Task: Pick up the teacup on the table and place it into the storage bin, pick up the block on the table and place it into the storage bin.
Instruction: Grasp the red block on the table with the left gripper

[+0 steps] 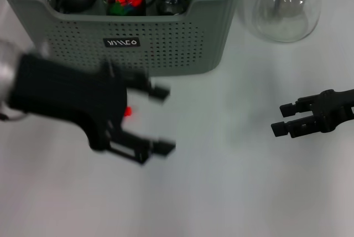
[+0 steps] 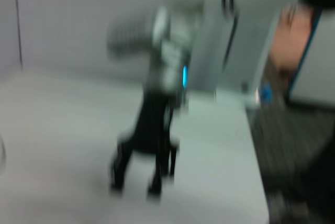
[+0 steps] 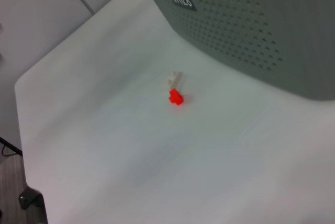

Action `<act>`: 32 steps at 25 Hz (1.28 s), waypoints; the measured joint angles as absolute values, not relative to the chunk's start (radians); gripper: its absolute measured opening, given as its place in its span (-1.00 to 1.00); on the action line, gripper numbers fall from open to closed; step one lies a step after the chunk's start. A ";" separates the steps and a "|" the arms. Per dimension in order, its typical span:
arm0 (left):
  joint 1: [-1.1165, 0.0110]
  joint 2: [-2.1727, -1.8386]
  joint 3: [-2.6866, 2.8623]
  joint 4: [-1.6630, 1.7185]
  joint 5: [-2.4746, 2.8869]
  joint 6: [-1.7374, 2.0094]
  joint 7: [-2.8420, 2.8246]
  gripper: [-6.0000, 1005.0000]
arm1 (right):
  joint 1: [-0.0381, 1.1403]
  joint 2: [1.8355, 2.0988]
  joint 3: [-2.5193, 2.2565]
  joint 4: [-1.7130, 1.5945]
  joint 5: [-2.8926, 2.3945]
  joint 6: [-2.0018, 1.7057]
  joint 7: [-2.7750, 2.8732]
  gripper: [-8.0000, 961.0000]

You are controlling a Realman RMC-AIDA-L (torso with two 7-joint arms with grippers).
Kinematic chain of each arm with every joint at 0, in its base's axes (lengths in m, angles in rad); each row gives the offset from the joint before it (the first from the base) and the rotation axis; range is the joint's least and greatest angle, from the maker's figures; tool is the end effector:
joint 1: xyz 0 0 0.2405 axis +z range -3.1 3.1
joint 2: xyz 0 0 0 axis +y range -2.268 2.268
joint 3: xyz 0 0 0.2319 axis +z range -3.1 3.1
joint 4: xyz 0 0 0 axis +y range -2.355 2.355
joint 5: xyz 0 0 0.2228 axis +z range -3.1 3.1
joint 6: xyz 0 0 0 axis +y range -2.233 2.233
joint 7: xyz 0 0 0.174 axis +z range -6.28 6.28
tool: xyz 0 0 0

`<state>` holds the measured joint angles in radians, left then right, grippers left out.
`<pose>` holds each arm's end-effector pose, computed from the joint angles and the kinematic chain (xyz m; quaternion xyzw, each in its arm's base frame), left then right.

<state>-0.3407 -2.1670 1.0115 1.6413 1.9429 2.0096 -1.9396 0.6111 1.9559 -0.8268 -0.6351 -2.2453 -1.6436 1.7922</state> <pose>-0.1250 0.2641 0.0482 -0.9881 -0.0887 -0.1254 0.0023 0.2619 0.3292 -0.0032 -0.9339 0.3504 0.0711 0.0088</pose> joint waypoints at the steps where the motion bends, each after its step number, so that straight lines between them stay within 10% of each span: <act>1: -0.344 -2.169 1.054 1.637 2.016 1.996 -1.950 0.68 | 0.612 1.956 -0.827 -0.635 -2.246 -1.642 1.792 0.72; 18: -0.674 -2.167 1.362 1.203 2.649 1.580 -1.986 0.67 | 0.613 1.968 -0.827 -0.634 -2.246 -1.630 1.793 0.72; 32: -0.706 -2.169 1.382 1.116 2.744 1.452 -1.979 0.66 | 0.615 1.973 -0.827 -0.634 -2.244 -1.630 1.793 0.72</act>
<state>-0.7062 -2.1690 1.3818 1.1157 2.7444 1.4516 -1.9789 0.6147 1.9727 -0.8268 -0.6335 -2.2442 -1.6304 1.7927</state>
